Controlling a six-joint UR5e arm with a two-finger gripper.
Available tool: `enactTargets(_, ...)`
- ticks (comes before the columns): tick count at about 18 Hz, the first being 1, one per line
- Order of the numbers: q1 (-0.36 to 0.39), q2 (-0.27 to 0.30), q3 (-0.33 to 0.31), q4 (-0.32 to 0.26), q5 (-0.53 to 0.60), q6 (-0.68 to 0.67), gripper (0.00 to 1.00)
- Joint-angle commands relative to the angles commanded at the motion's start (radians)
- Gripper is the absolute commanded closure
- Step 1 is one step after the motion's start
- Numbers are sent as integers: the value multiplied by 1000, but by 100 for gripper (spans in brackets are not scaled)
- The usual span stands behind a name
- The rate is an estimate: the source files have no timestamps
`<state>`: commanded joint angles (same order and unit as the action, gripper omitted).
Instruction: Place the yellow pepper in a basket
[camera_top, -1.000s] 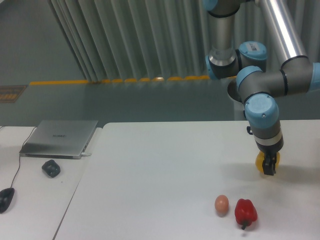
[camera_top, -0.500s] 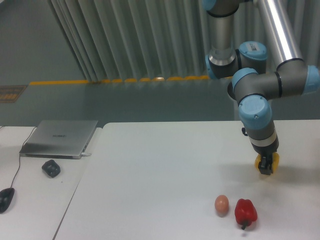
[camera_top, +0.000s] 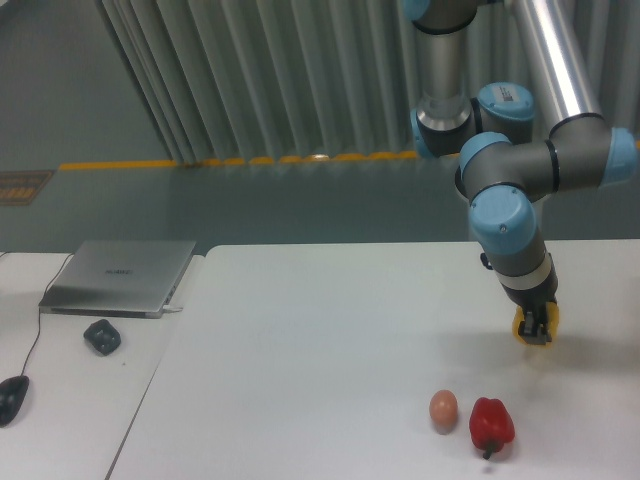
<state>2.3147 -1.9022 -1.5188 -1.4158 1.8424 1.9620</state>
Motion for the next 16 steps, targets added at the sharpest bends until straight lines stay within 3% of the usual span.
enactTargets(5,86,15,80,6,-161,-29,55)
enactTargets(12,230,32,97,165,-193,-78,55)
enactTargets(16,296,18,86,199,-215,-61,55)
